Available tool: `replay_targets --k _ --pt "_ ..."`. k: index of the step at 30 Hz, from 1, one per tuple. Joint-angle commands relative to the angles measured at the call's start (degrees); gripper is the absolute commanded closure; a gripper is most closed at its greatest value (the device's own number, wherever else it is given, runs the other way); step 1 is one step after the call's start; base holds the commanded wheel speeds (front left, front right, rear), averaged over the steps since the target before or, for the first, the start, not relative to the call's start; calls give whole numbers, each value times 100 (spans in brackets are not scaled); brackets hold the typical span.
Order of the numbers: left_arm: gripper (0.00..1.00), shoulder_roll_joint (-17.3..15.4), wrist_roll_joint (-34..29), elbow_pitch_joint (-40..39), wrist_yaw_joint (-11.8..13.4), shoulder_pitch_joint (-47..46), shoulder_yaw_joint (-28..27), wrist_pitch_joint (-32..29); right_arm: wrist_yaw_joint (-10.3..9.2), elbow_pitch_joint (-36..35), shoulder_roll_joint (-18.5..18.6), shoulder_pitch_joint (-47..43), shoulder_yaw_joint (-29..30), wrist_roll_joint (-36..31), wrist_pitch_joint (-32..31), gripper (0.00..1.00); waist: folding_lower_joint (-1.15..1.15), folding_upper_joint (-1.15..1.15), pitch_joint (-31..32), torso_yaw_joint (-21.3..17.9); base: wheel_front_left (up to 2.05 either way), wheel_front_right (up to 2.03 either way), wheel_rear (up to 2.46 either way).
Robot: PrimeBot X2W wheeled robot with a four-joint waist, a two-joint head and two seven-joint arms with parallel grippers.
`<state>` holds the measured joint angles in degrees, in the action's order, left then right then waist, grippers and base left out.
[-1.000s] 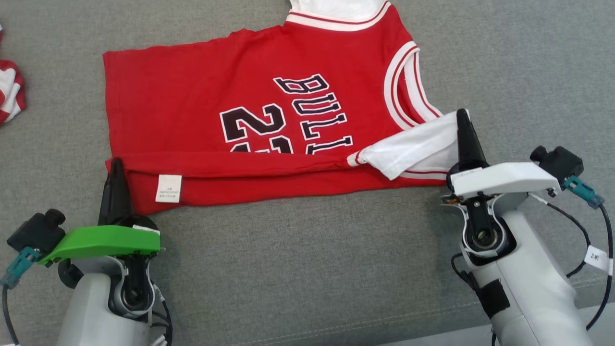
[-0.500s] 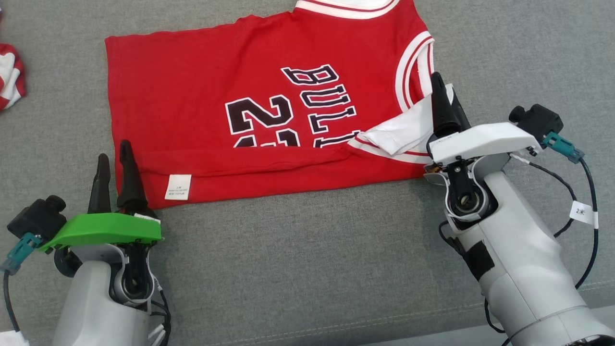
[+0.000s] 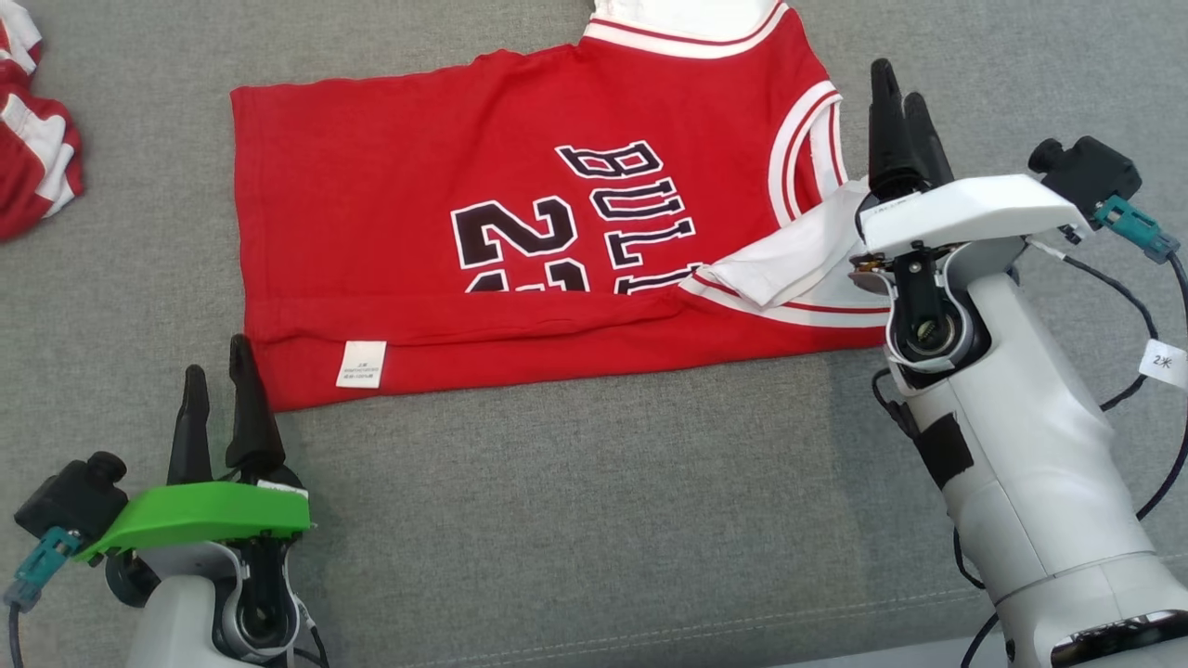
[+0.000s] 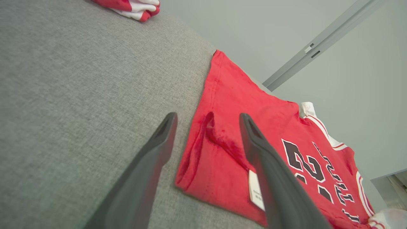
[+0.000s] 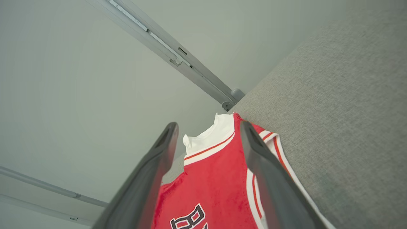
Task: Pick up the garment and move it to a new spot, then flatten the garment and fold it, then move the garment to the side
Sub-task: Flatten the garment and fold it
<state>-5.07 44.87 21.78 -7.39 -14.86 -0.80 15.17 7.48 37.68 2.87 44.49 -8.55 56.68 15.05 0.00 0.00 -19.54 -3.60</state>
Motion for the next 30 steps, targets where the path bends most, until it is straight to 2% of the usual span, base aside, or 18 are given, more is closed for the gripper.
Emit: replay_targets --k 1,4,10,14,18,25,30 --pt "0 0 -76 -19 -11 59 -15 -3 2 -46 30 30 33 -98 14 0 0 0 33 21 0 0 0" --pt "0 9 -85 84 -11 186 35 -5 2 -290 133 -182 177 -703 15 0 0 0 98 31 0 0 0" --pt "0 -36 -41 478 117 225 66 -198 2 -942 104 -872 338 -1977 15 0 0 0 261 -70 0 0 0" --pt "0 -74 7 769 213 167 80 -392 2 -1275 68 -1450 440 -2564 15 0 0 0 338 -180 0 0 0" --pt "0 -91 86 982 322 101 43 -566 2 -1286 50 -1998 634 -3078 7 0 0 0 357 -301 0 0 0" --pt "0 -143 207 1253 447 7 11 -802 1 -1164 8 -2425 714 -3332 -339 0 0 0 267 -474 0 0 0" --pt "0 -113 232 1499 549 -51 77 -1012 1 -1030 7 -2439 479 -3037 -438 0 0 0 212 -482 0 0 0"
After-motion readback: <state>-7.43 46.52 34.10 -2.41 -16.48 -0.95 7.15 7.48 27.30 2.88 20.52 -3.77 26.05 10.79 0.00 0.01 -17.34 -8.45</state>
